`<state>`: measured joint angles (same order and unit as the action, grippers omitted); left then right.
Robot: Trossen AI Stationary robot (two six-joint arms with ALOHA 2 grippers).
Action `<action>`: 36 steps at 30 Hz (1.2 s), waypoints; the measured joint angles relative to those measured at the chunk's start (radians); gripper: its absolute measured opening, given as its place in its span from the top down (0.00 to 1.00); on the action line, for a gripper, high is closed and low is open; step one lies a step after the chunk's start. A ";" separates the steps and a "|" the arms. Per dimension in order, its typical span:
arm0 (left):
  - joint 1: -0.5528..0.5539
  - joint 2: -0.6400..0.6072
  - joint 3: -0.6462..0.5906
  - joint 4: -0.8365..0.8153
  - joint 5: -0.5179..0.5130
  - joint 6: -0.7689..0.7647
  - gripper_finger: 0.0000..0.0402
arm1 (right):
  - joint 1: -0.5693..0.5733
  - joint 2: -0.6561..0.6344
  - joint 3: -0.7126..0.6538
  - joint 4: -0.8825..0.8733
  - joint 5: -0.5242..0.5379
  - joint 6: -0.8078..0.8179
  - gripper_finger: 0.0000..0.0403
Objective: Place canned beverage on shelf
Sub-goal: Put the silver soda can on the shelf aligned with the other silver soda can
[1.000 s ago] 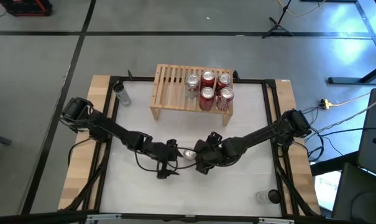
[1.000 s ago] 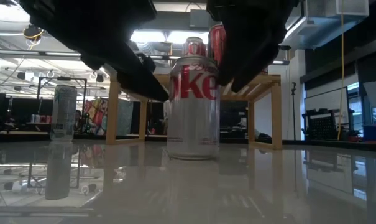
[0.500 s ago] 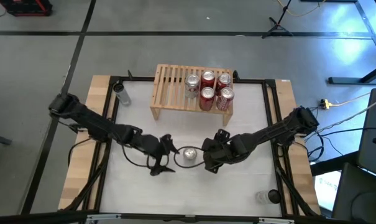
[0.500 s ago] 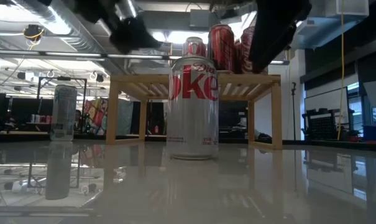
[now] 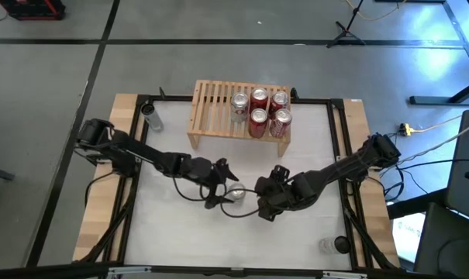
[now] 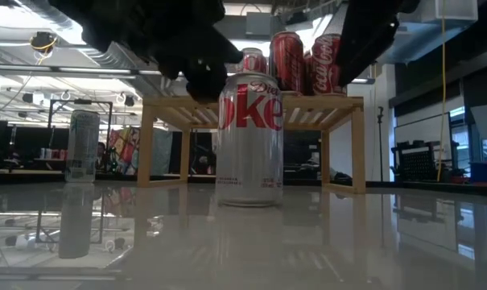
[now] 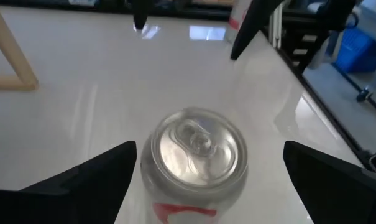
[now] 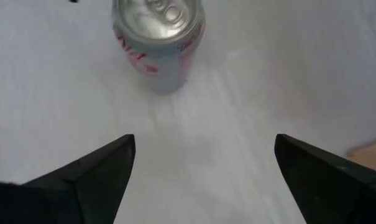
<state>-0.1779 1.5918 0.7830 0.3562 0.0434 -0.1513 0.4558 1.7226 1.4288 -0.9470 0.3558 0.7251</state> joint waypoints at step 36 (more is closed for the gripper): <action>-0.053 0.032 0.191 -0.174 -0.157 -0.138 0.32 | 0.055 -0.222 0.000 -0.048 0.033 0.056 0.07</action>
<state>-0.2308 1.6242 0.9737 0.1826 -0.1133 -0.2892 0.5104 1.5001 1.4288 -0.9953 0.3889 0.7815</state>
